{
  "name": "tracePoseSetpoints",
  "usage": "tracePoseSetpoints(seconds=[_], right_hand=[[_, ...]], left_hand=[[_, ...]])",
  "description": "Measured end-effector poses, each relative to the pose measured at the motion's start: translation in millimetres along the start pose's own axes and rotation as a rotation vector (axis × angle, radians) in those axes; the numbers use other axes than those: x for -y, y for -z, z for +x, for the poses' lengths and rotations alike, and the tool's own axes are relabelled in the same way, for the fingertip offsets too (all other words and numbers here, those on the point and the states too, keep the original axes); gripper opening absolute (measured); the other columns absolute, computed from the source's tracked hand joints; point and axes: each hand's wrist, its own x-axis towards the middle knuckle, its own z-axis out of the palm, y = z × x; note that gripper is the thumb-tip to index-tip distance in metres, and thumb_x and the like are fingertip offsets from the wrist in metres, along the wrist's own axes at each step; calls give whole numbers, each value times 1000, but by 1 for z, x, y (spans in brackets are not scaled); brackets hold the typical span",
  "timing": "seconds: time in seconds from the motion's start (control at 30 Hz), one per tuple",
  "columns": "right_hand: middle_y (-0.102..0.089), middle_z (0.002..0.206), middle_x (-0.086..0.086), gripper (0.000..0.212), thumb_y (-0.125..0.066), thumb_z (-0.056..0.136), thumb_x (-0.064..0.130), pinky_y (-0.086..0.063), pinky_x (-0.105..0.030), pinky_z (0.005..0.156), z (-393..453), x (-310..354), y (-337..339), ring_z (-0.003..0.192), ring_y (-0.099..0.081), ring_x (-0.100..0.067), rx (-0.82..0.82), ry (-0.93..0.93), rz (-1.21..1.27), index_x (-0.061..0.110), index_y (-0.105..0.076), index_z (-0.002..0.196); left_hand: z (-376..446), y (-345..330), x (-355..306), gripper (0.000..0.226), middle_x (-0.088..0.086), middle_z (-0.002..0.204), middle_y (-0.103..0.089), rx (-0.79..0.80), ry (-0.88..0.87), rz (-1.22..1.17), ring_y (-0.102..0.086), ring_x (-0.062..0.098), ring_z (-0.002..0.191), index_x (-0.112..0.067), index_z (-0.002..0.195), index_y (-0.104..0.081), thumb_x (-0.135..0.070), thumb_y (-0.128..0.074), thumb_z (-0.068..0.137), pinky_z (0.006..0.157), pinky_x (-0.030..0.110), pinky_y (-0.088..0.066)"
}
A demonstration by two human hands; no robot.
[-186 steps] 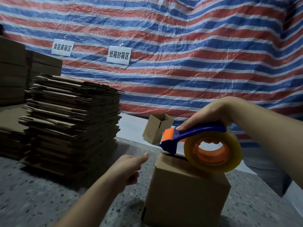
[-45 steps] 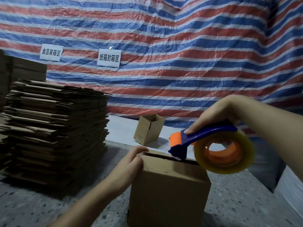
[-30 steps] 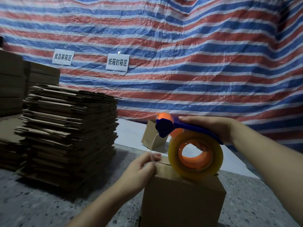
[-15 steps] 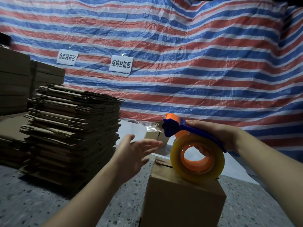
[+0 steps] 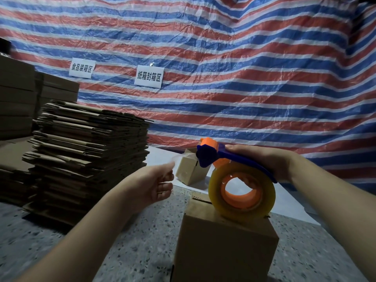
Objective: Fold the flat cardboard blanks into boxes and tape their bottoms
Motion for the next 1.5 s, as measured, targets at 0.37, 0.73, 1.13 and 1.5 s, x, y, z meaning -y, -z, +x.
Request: tracePoseSetpoints(seconds=[0.37, 0.73, 1.13, 1.5], right_hand=[[-74, 85, -8, 62, -73, 64, 61, -57, -26, 59, 2, 32, -3, 63, -68, -15, 15, -160, -195, 14, -70, 105], [-76, 88, -8, 72, -75, 61, 62, -57, -26, 57, 13, 35, -5, 65, -70, -16, 24, -232, -345, 14, -65, 113], [-76, 88, -11, 65, -78, 60, 62, -57, -26, 58, 26, 47, -12, 64, -69, -17, 37, -318, -429, 13, -72, 103], [-76, 88, -10, 59, -77, 68, 61, -57, -26, 56, 36, 50, -15, 64, -70, -17, 46, -341, -480, 17, -70, 107]], left_hand=[[7, 6, 46, 30, 2, 57, -49, -69, -53, 177, -49, 8, 47, -8, 76, -55, -31, -63, 93, 48, 20, -47], [12, 21, 68, 28, 2, 67, -52, 23, 75, -81, -49, 10, 55, -9, 84, -56, -35, -60, 96, 56, 24, -48], [33, 10, 80, 11, 0, 71, -58, 83, 235, 74, -53, 8, 57, -11, 87, -59, -17, -64, 94, 52, 20, -45], [32, 3, 92, 9, 8, 86, -59, 82, 210, 93, -50, 14, 70, -8, 95, -64, -13, -69, 91, 67, 24, -42]])
